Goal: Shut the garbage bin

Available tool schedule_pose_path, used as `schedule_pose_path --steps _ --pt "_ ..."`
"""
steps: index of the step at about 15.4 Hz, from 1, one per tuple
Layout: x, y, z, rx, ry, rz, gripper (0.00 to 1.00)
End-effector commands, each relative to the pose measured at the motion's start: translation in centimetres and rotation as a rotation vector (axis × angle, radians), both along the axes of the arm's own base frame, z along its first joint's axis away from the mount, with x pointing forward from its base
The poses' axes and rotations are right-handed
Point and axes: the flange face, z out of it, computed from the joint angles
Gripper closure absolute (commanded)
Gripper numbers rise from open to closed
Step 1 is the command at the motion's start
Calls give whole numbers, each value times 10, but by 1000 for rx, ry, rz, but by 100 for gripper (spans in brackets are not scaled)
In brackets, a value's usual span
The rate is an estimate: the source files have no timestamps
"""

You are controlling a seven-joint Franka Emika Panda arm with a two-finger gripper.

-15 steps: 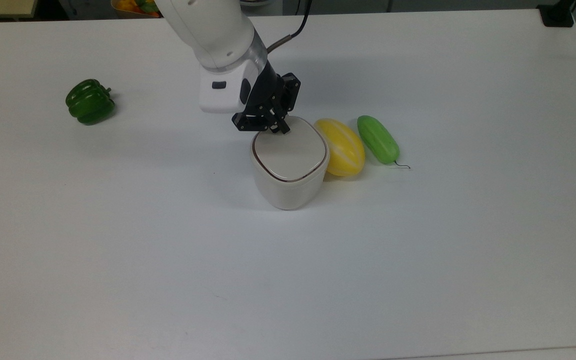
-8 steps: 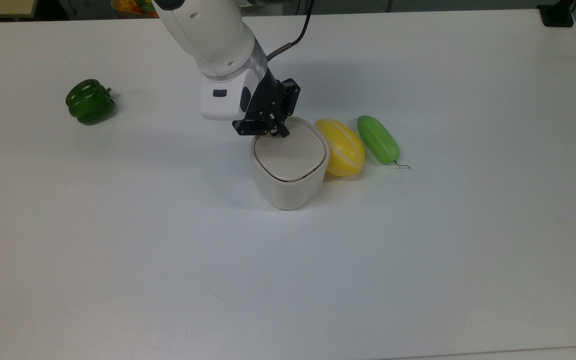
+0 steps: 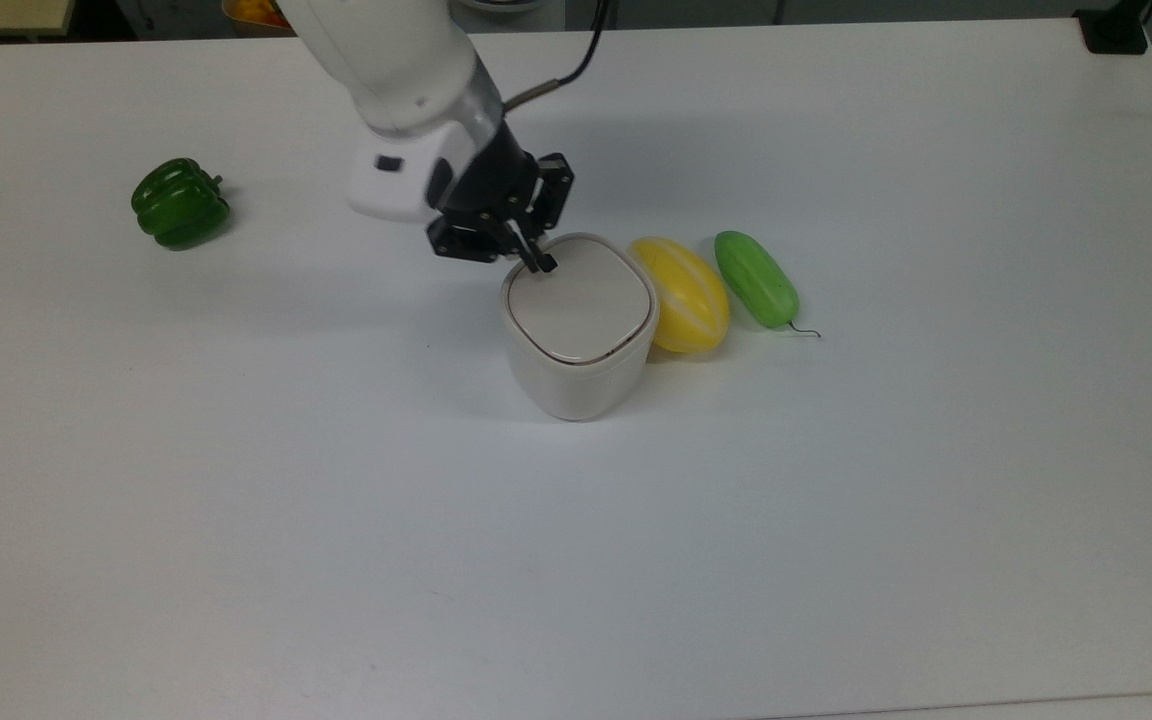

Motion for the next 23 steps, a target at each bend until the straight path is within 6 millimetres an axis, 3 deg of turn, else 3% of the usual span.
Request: schedule_pose_path --steps 1,6,9,12,13,14,19,23 --pt "-20 -34 56 -28 -3 -205 91" --pt "-56 -60 89 -166 121 -318 90" --pt "-74 -86 97 -240 172 -346 90" --pt "-93 -118 118 -235 150 -396 89" --pt "-101 -123 126 -233 146 -405 69" --pt "-109 -125 132 -247 150 -398 1" --pt "-138 -135 163 -257 161 -429 0" --pt "-152 -163 175 -249 157 -474 0"
